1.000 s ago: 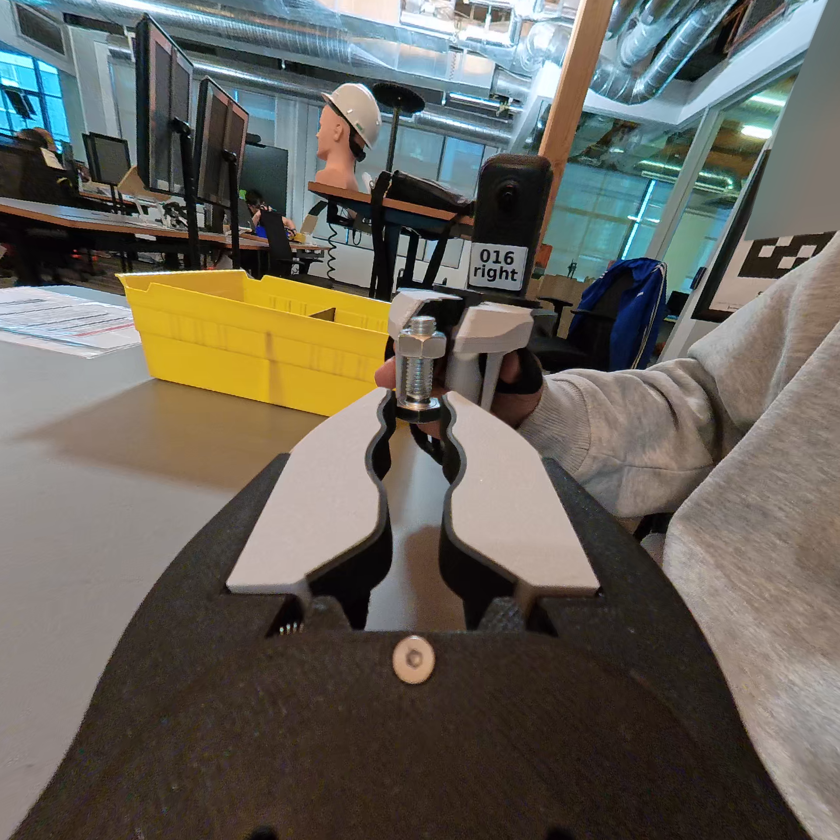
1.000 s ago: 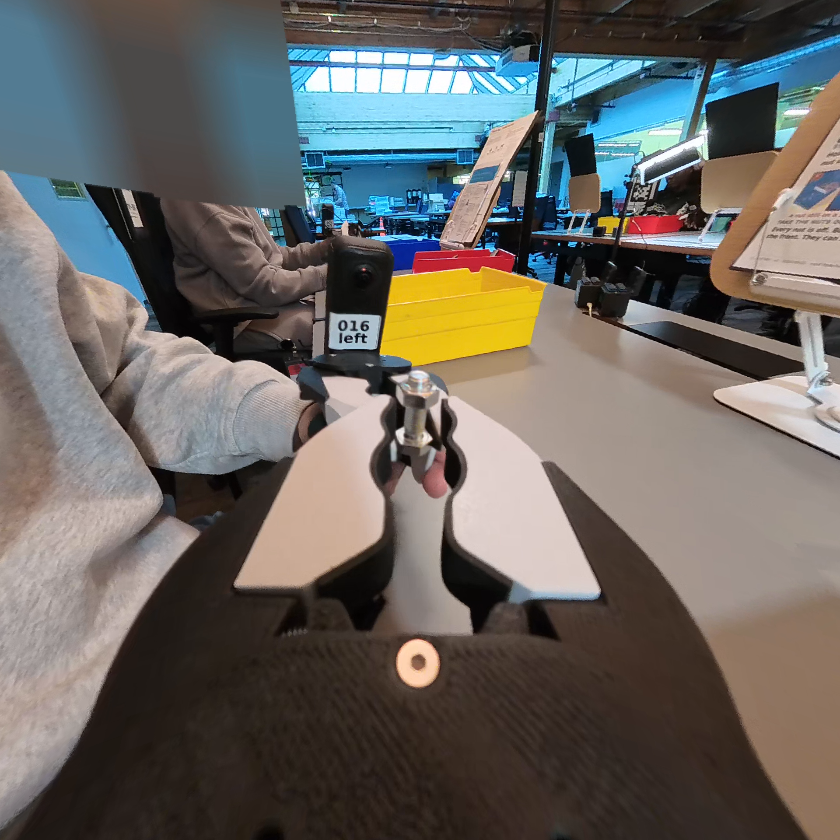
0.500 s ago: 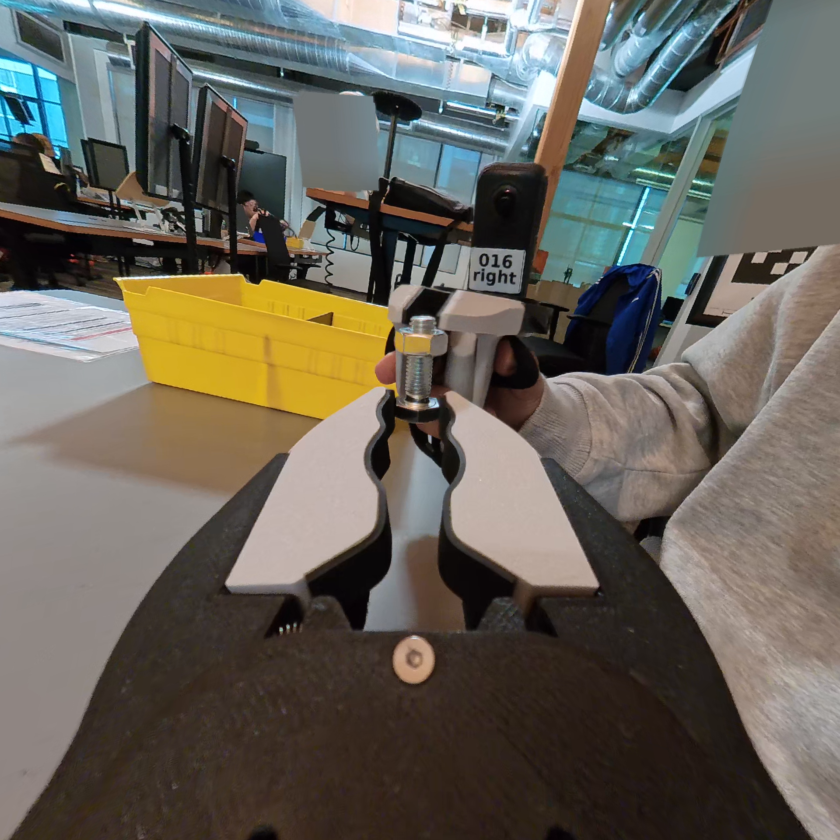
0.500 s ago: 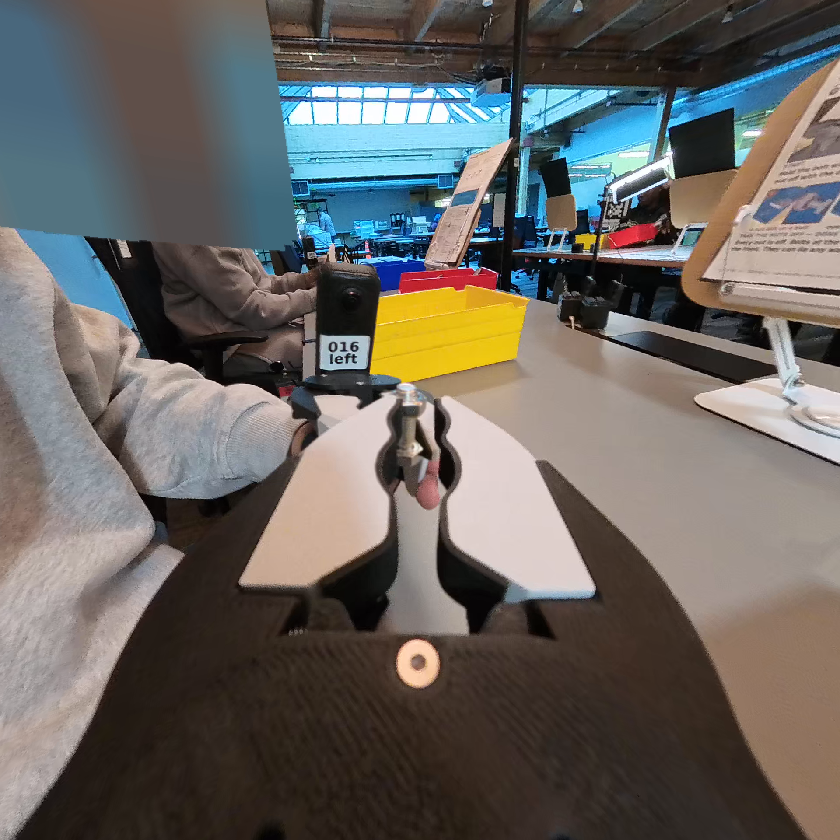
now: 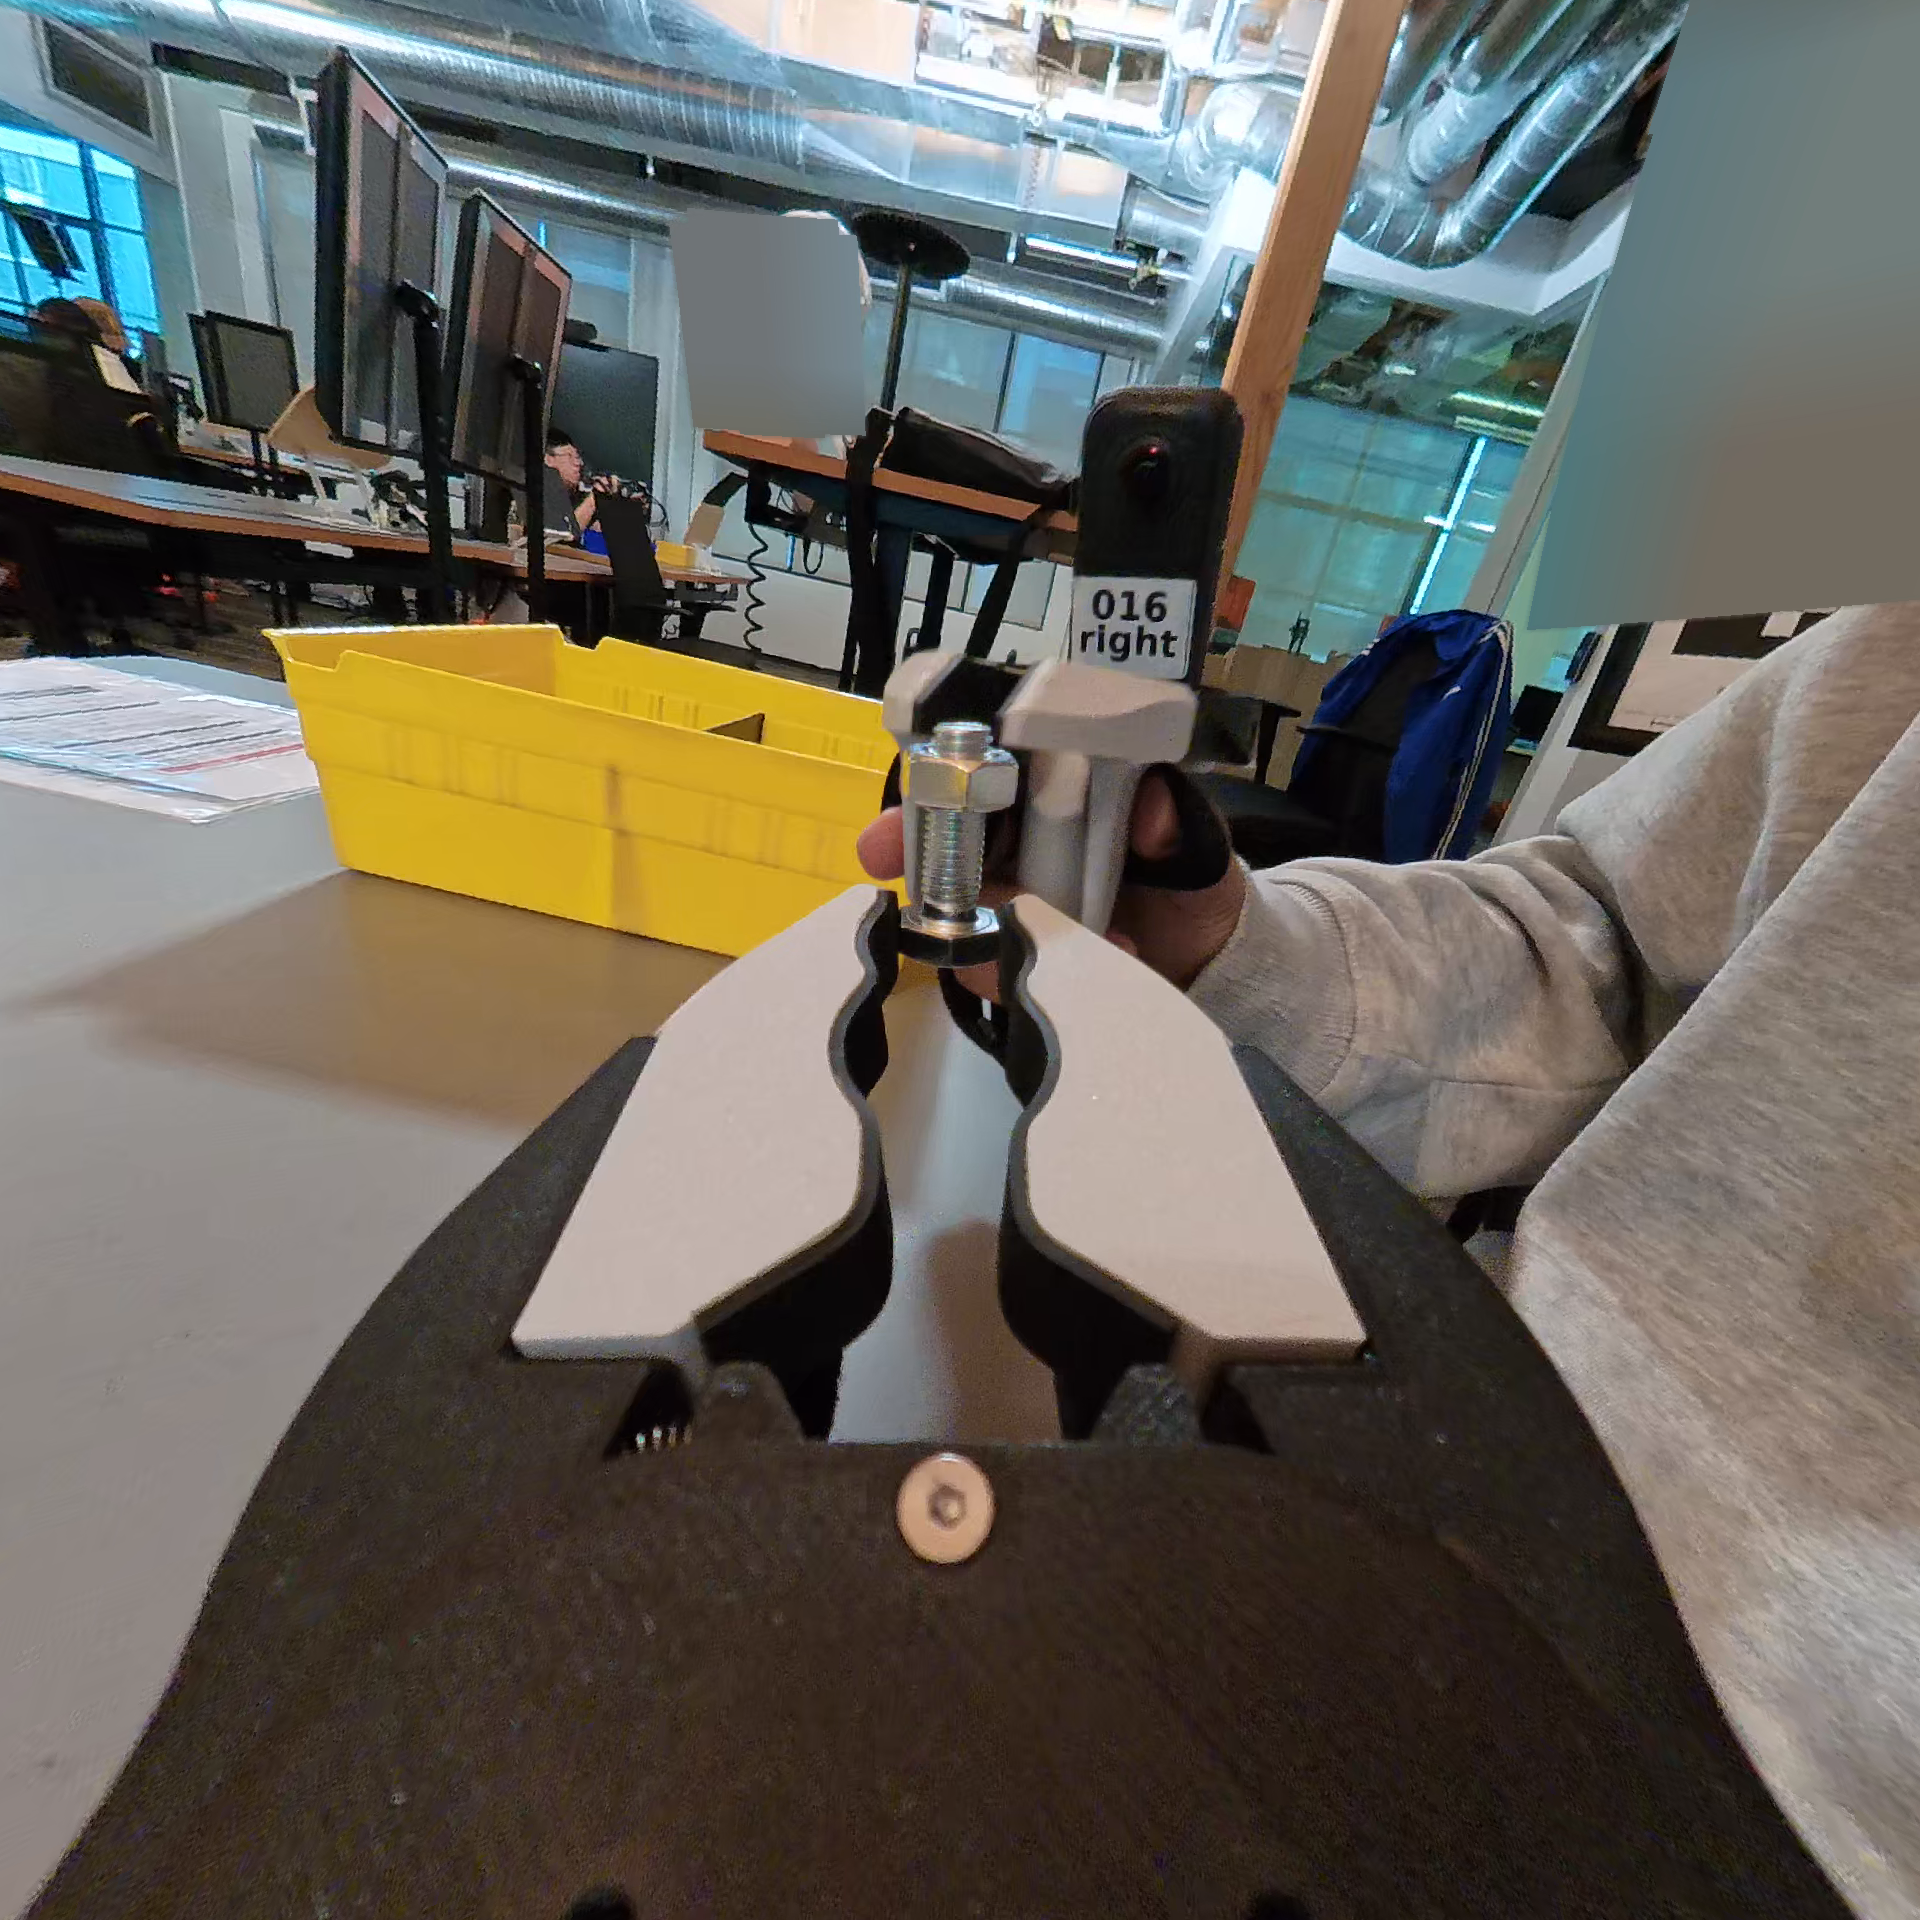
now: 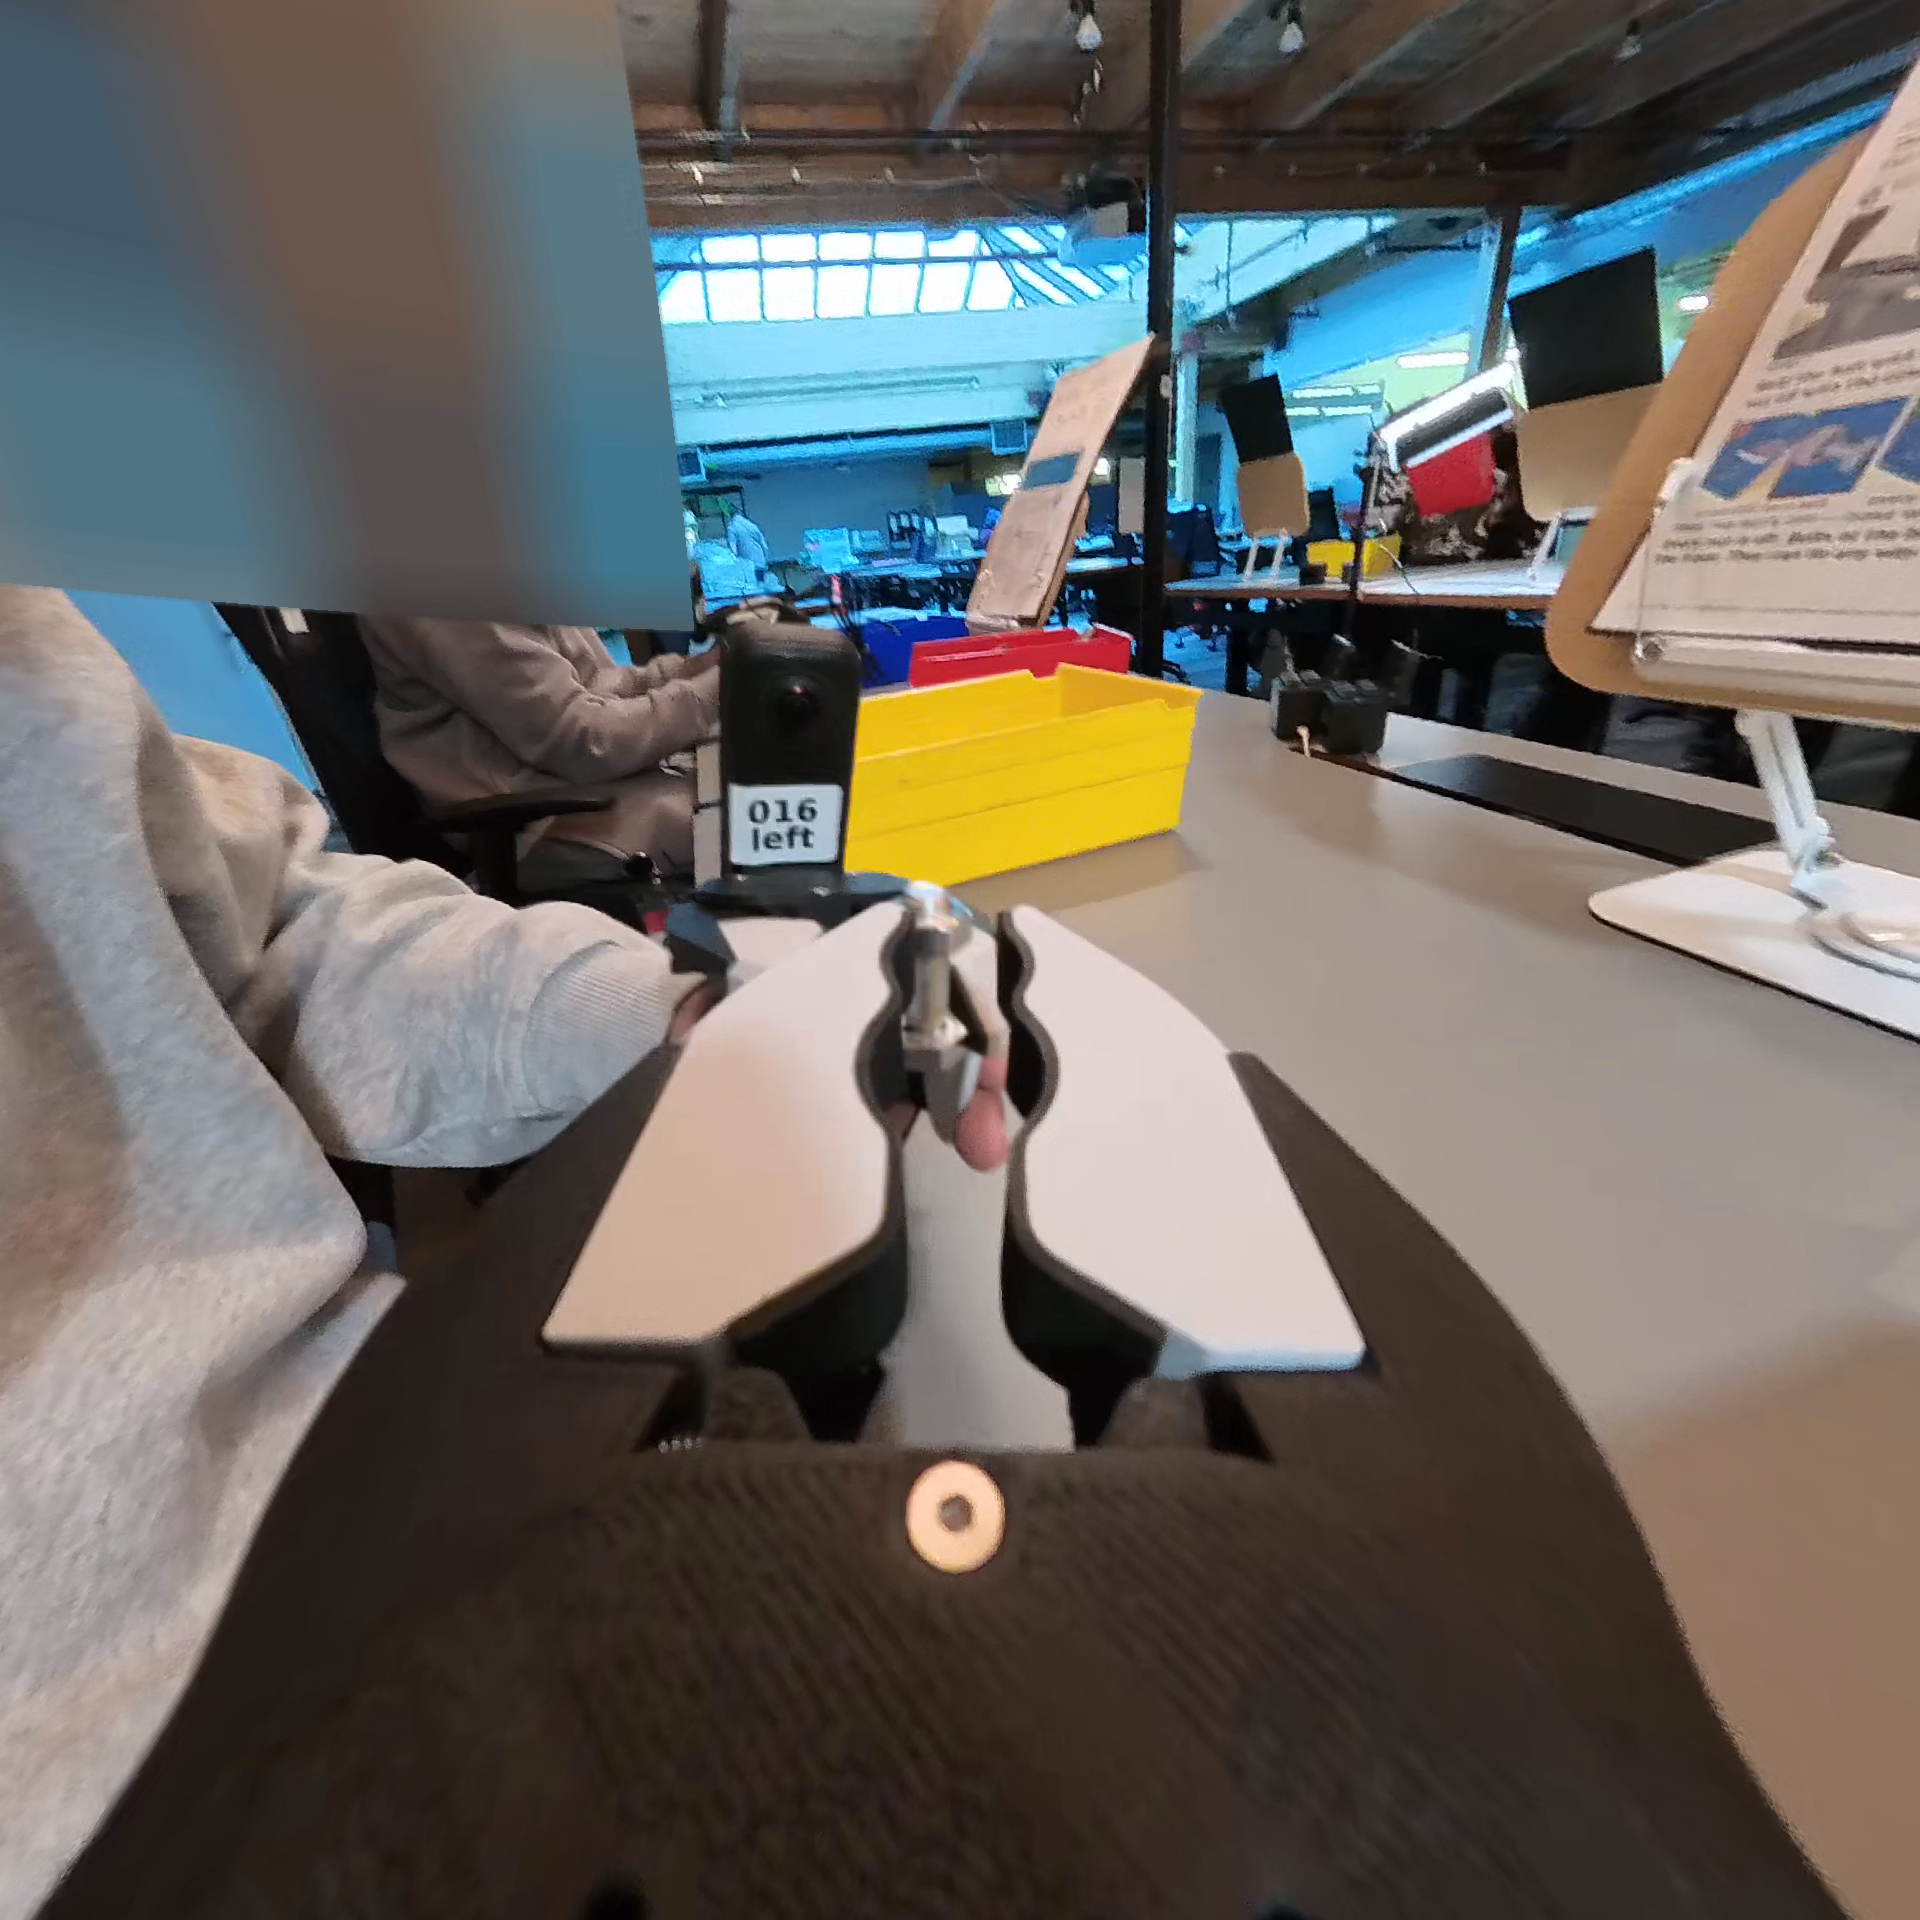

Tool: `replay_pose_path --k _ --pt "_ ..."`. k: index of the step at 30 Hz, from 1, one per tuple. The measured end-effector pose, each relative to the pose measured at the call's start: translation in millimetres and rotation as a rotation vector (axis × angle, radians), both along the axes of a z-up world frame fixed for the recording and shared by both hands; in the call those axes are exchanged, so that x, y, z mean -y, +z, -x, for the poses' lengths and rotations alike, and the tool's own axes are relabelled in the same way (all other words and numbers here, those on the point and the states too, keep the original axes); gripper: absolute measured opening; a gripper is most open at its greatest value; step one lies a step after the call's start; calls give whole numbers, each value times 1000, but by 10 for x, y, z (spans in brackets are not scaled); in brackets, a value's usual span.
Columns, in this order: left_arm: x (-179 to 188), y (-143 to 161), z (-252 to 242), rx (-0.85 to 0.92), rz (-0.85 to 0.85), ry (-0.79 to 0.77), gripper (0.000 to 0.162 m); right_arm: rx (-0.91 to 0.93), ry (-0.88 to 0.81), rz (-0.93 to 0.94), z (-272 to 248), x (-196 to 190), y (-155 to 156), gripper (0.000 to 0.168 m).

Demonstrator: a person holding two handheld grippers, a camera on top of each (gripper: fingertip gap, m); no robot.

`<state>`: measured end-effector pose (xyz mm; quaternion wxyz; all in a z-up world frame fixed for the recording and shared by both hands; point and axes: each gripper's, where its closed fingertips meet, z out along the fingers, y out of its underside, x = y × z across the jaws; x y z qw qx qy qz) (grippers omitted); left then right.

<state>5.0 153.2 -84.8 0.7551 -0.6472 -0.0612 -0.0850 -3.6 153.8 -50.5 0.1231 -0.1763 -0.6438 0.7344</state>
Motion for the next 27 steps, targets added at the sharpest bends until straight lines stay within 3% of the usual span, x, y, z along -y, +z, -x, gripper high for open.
replay_pose_path --k 4,8,13,20,27 --pt "-15 -13 -21 -14 9 -3 18 -26 -8 -38 -28 95 -29 24" --pt "-20 -27 -23 -18 18 -3 18 -35 -16 -76 -17 100 -81 20" --pt "14 4 30 9 -6 5 18 -34 -61 -90 36 36 -93 0" --pt "-4 -19 5 -12 9 4 18 -28 -8 -41 -41 124 -50 21" --pt "7 -7 25 -9 1 12 18 -18 -36 -56 20 64 -87 14"
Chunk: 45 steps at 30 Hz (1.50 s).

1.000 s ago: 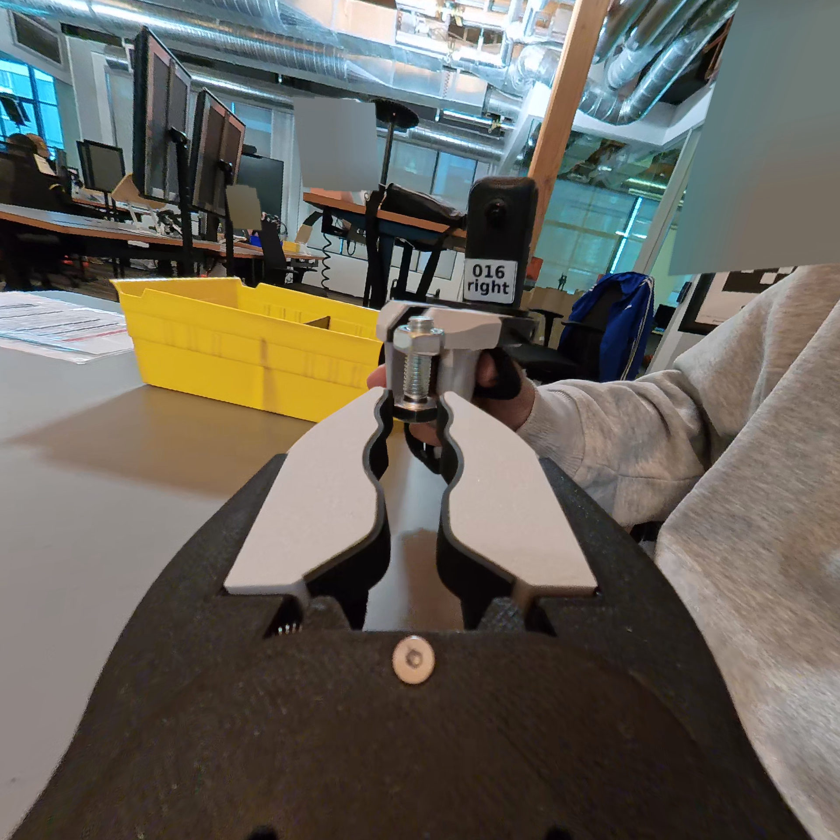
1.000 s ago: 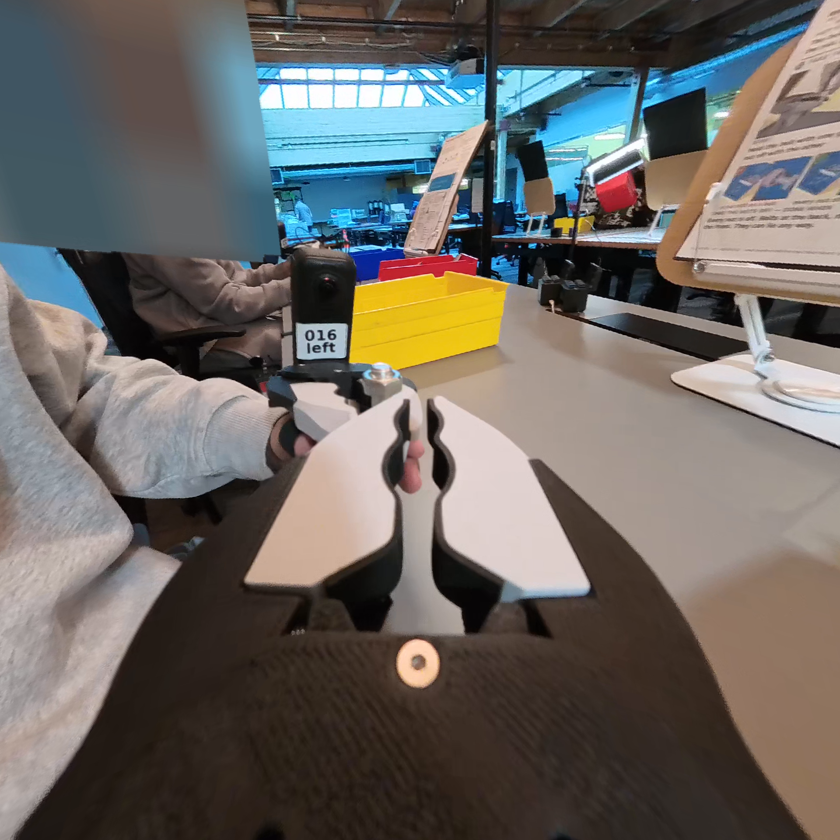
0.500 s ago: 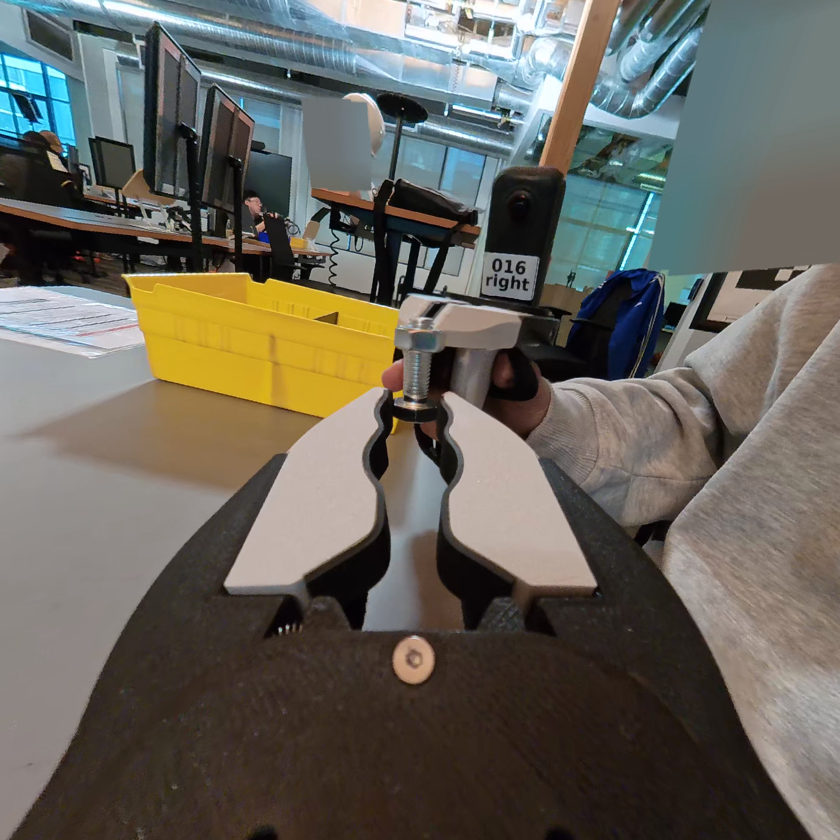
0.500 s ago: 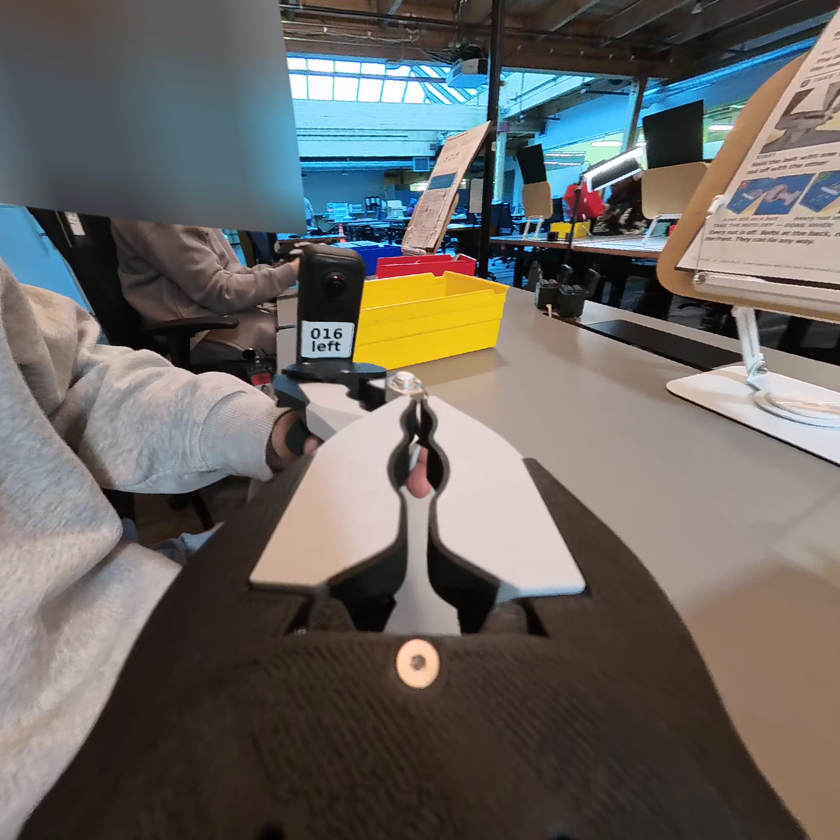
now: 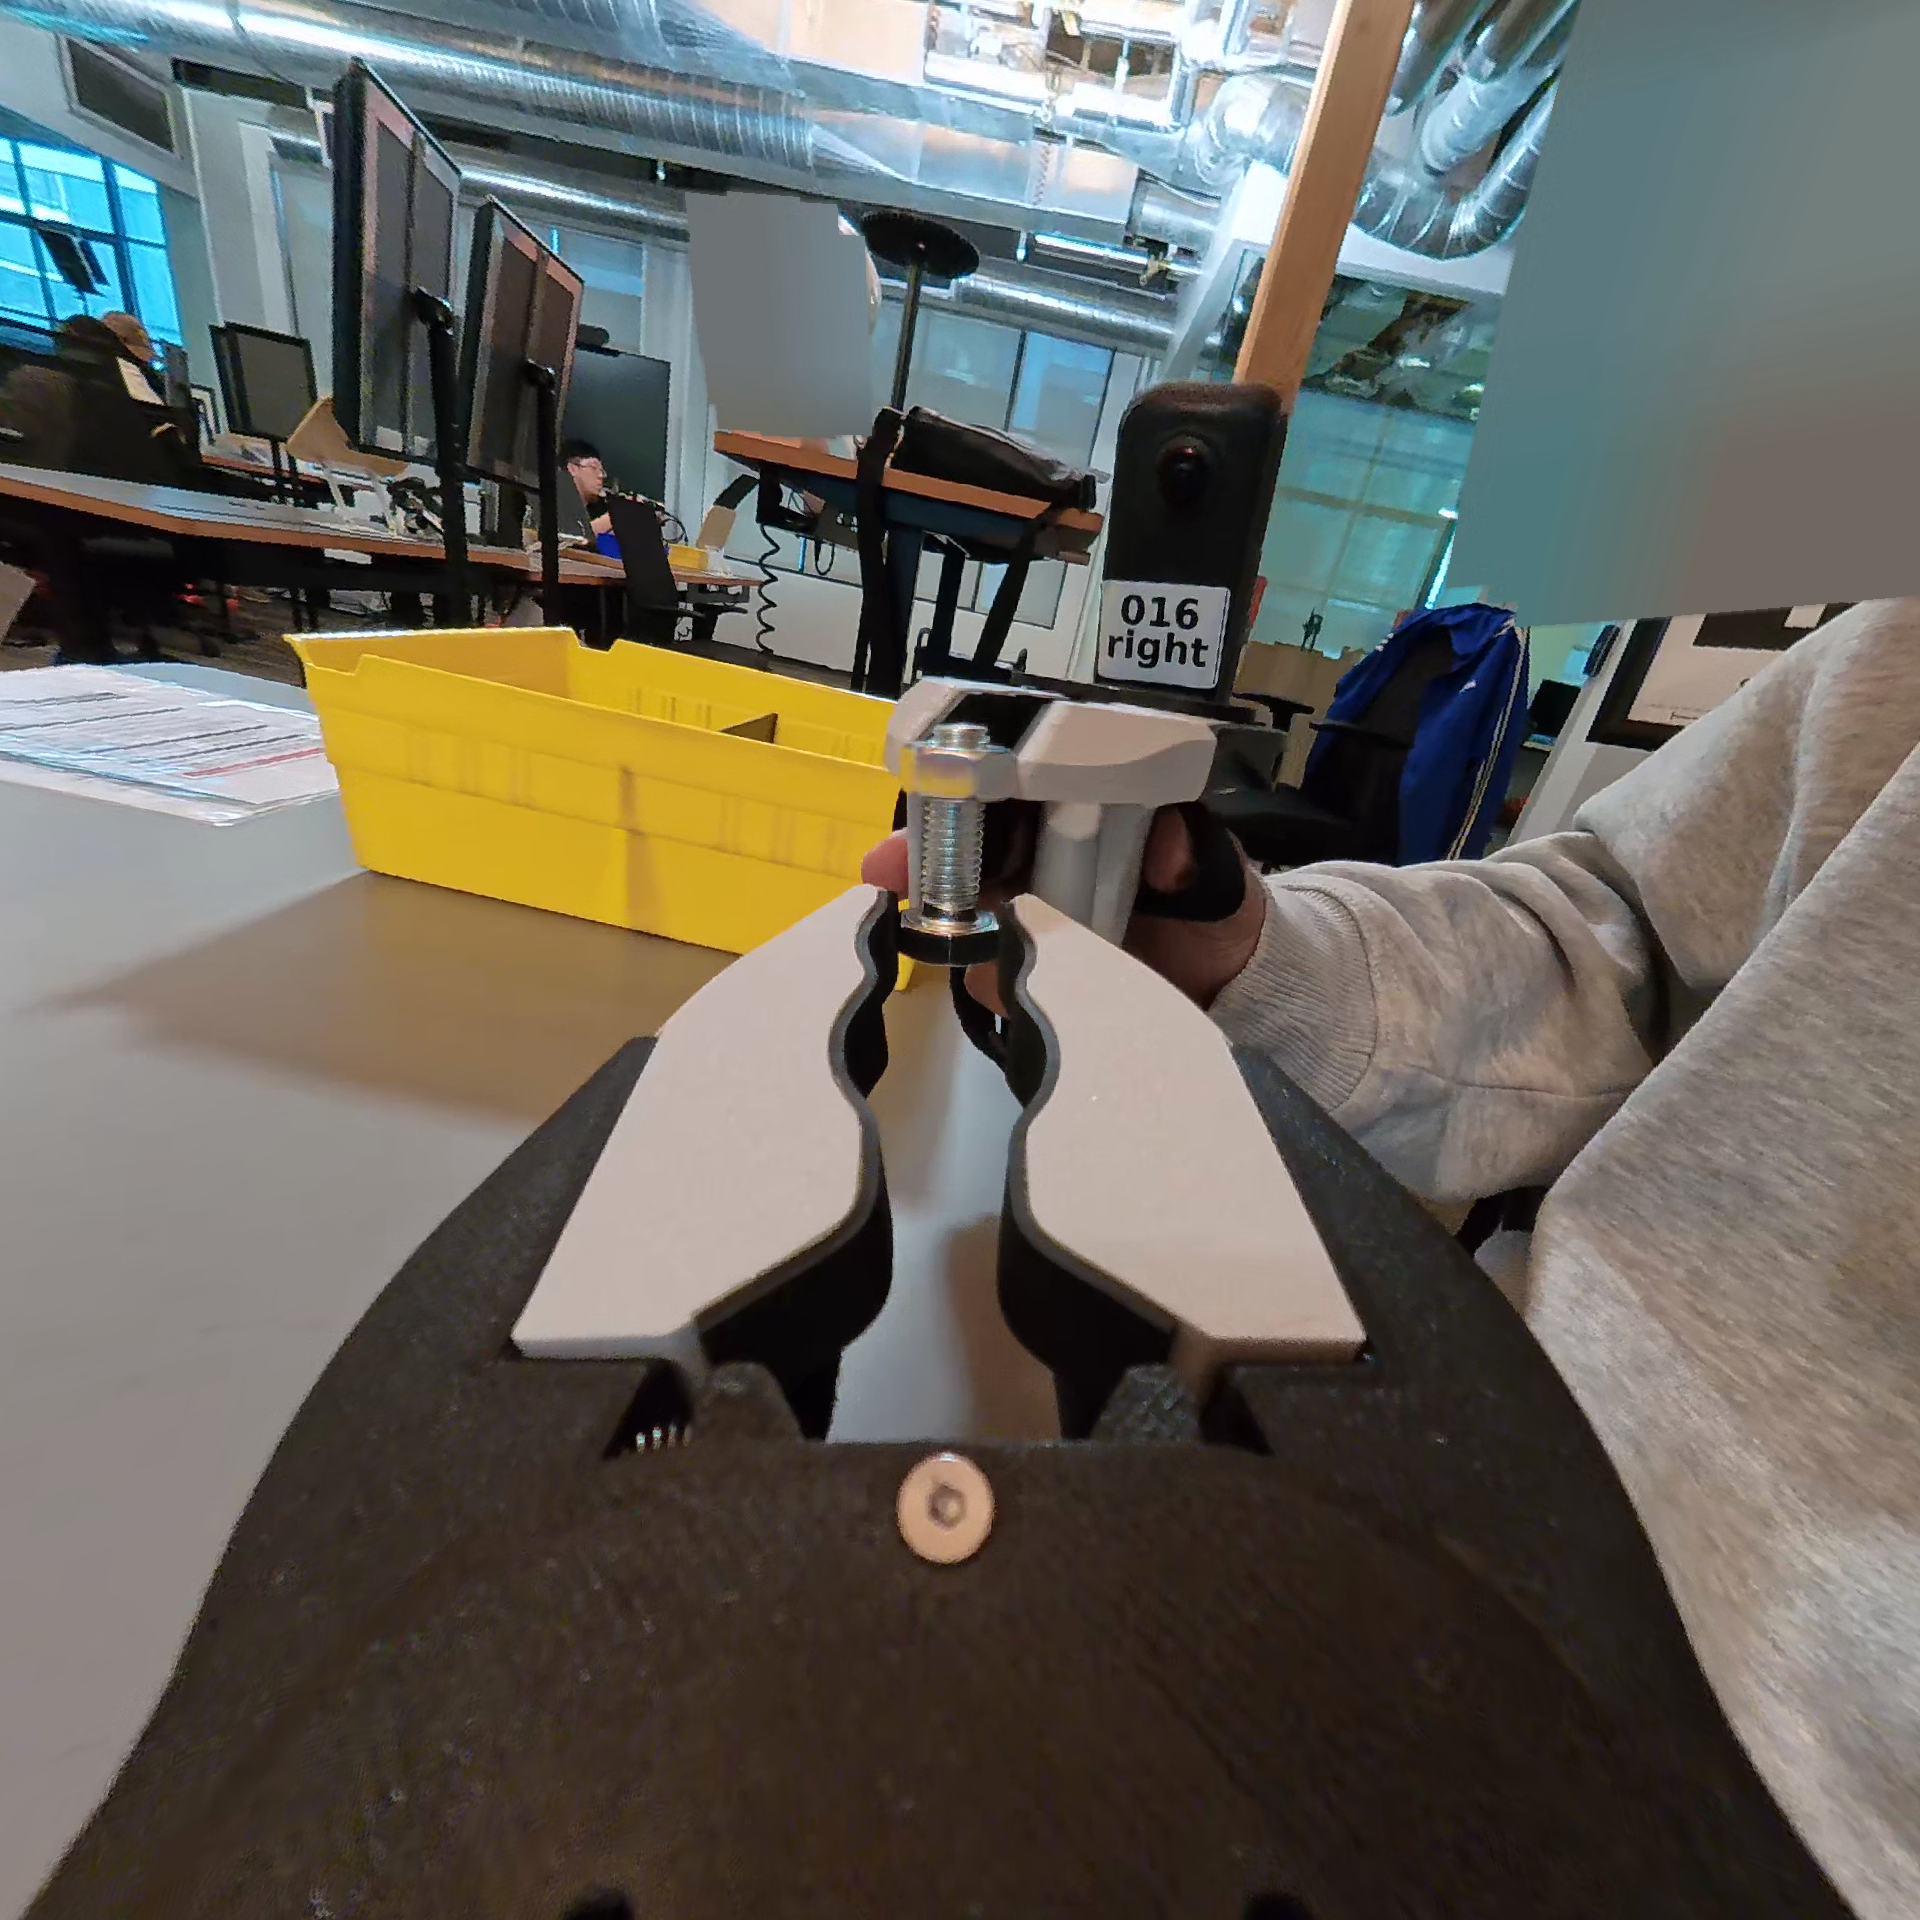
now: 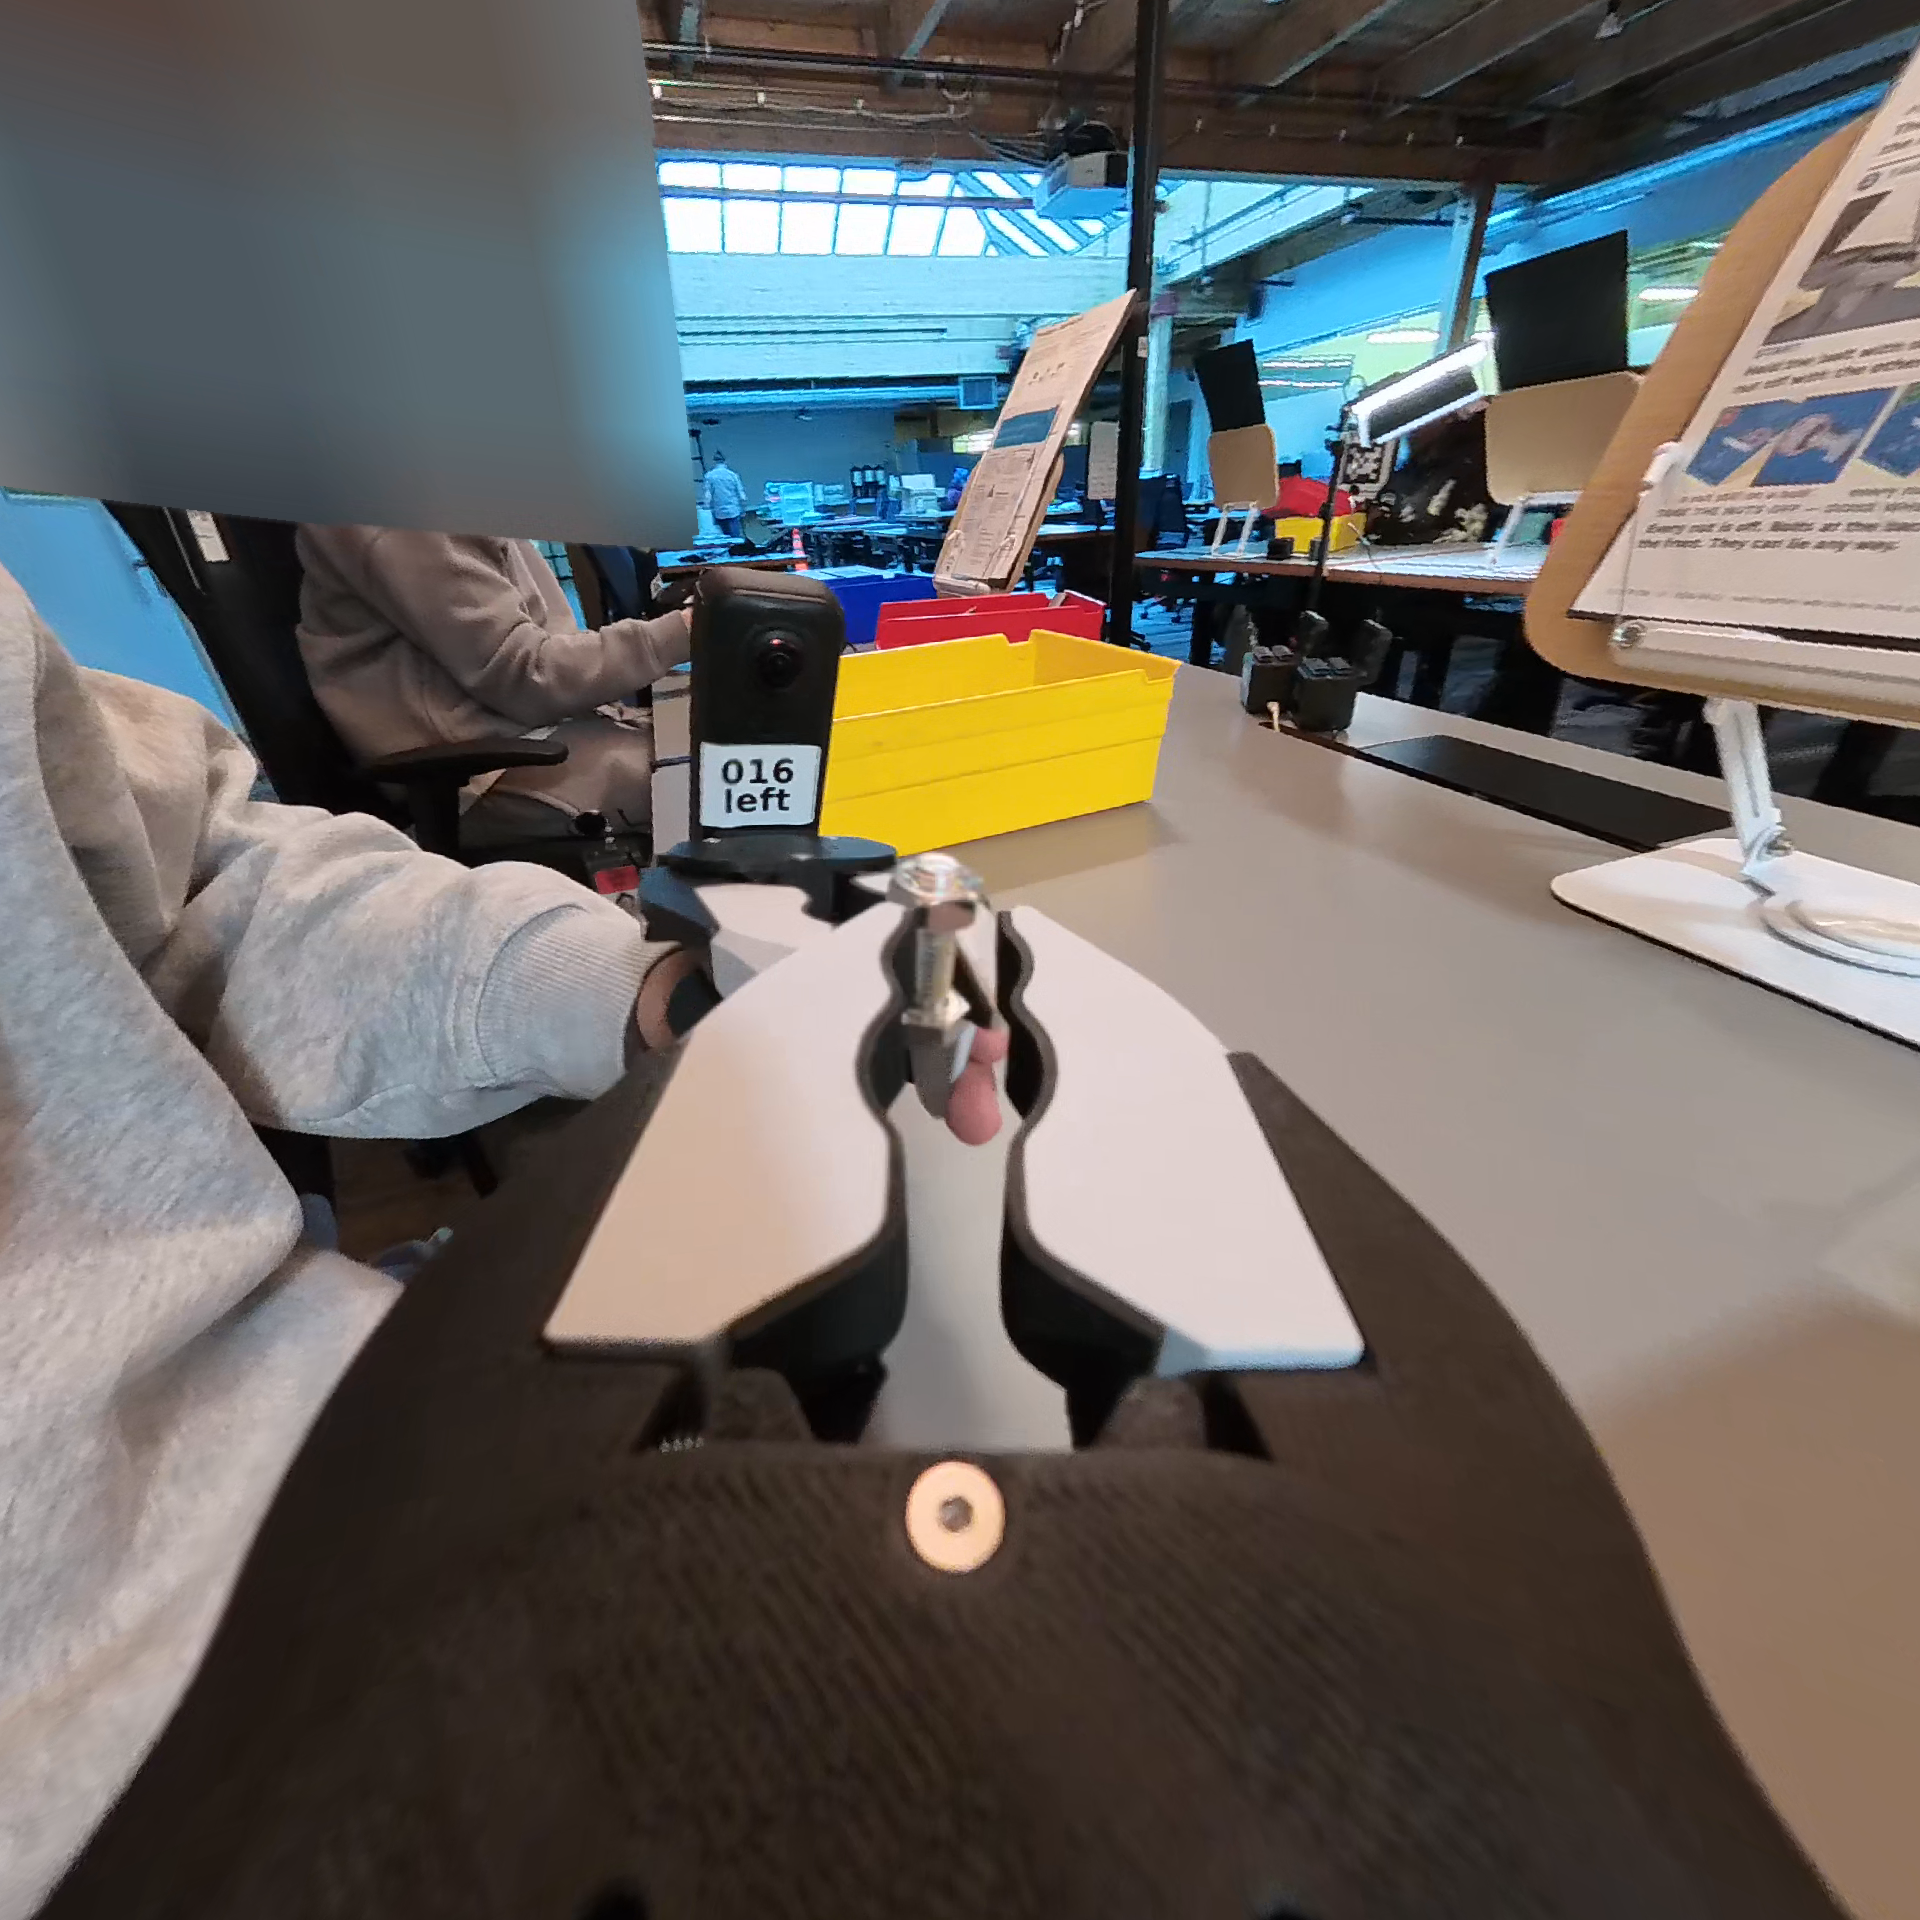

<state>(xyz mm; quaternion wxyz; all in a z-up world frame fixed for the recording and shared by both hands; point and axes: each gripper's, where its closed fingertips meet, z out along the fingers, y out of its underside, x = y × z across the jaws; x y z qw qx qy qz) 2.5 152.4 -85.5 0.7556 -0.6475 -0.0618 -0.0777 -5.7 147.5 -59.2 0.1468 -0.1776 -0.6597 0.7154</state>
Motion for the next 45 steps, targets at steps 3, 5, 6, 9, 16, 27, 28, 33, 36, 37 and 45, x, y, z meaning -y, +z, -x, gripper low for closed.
replay_pose_path --k 3,5,6,9,16,27,28,33,36,37,45 --pt "9 18 2 8 -10 -2 18 10 -49 -27 71 -52 -48 7" --pt "-4 -1 -10 0 2 -5 18 -5 -8 6 5 -20 11 11" --pt "-8 -4 -14 -3 4 -4 18 -13 6 21 -22 -5 40 15" --pt "-17 -14 -29 -14 12 -7 18 -20 27 27 -64 40 58 22" --pt "5 13 -2 6 -8 -4 18 6 -42 11 57 -63 9 9" --pt "-6 -5 3 11 2 -5 18 -9 -15 37 -9 16 60 23" --pt "-13 -12 -9 2 7 -6 18 -7 -16 32 -9 31 51 24" --pt "-18 -18 -5 0 11 -3 18 3 -12 4 19 2 -6 16" --pt "8 13 23 16 -8 -2 18 44 -55 33 127 -143 -29 0" --pt "10 14 28 18 -11 0 18 49 -56 41 137 -170 -19 0" --pt "-16 -12 19 -4 4 6 18 -15 1 40 -31 28 49 21"
